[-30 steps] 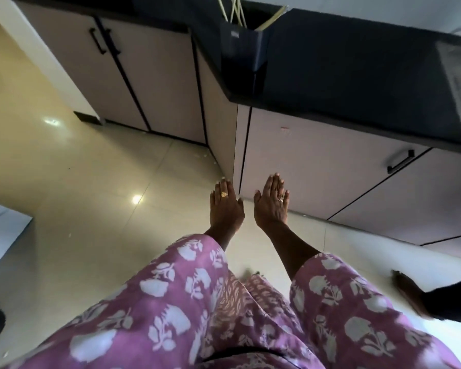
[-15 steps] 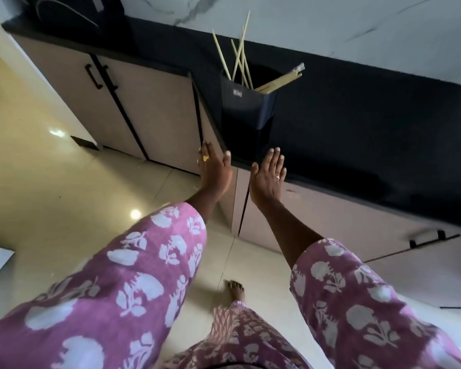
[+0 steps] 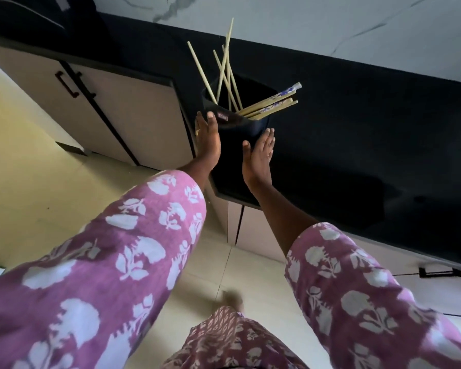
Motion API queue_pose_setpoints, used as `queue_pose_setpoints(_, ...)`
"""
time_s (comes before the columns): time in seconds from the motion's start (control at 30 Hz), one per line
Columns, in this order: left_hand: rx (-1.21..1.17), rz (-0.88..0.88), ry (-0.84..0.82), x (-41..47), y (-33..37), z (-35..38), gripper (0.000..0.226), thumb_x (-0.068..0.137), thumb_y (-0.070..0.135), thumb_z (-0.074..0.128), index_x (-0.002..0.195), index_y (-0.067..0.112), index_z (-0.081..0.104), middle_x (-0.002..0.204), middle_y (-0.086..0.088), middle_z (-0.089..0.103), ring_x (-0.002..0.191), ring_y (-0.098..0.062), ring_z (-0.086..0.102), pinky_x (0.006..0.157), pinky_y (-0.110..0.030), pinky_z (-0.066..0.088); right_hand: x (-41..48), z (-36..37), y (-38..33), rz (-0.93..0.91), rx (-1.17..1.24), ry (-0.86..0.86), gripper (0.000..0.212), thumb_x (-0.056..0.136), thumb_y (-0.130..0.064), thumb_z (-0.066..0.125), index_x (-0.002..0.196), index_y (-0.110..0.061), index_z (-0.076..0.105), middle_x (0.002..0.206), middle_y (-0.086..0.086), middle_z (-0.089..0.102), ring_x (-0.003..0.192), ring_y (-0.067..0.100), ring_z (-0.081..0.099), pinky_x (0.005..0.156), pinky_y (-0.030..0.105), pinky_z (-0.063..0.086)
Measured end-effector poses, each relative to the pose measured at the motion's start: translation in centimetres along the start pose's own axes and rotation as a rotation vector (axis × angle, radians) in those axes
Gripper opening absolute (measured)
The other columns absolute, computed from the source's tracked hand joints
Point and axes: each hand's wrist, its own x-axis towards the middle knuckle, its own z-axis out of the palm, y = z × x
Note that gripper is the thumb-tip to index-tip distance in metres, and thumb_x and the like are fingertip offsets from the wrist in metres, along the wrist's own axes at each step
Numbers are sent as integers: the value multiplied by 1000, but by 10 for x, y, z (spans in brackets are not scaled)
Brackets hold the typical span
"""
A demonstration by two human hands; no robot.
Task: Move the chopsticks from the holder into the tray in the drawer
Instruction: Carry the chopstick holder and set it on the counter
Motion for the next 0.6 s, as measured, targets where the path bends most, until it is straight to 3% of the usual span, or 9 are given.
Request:
queue_pose_setpoints(0.1, -106, -1, -17, 4, 5, 7, 57, 103, 40, 18, 152, 11, 13, 159, -8, 16, 145, -20, 18, 117, -29, 13, 5, 2, -1, -19, 73, -23, 67, 101, -25, 34, 148, -5, -9, 159, 12, -11, 147, 24, -10, 121, 37, -1)
queue_pose_setpoints(0.17, -161, -2, 5, 6, 6, 10, 52, 104, 34, 19, 151, 11, 16, 155, -8, 25, 141, -19, 26, 109, -22, 21, 4, 4, -5, 7, 148, -30, 70, 99, -20, 39, 149, -8, -9, 160, 11, -3, 148, 27, 3, 122, 42, 12)
queue_pose_setpoints(0.23, -157, 28, 63, 10, 6, 12, 49, 104, 31, 23, 146, 7, 27, 139, -8, 42, 127, -18, 41, 94, -15, 30, 4, 5, -8, 54, 215, -26, 72, 97, -16, 41, 150, -12, -8, 160, 12, 8, 145, 30, 18, 119, 43, 22)
queue_pose_setpoints(0.3, -148, 37, 110, 7, 5, 13, 46, 104, 31, 28, 139, 2, 35, 126, -7, 47, 114, -17, 48, 83, -15, 34, 1, 4, -9, 101, 261, -12, 74, 94, -15, 44, 150, -15, -5, 157, 13, 19, 142, 31, 27, 117, 45, 27)
queue_pose_setpoints(0.4, -174, 3, 148, -1, 4, 10, 48, 102, 36, 33, 136, 2, 37, 132, -16, 49, 118, -25, 50, 87, -20, 37, -6, 3, -9, 132, 292, 17, 76, 91, -13, 47, 150, -15, -1, 154, 14, 27, 140, 31, 31, 116, 45, 28)
queue_pose_setpoints(0.6, -247, -48, 172, -38, 8, -2, 48, 101, 40, 35, 131, 3, 38, 110, -1, 47, 101, -14, 47, 81, -20, 34, -37, -2, -8, 135, 329, 53, 75, 90, -13, 51, 150, -13, 6, 148, 16, 38, 137, 31, 36, 115, 45, 31)
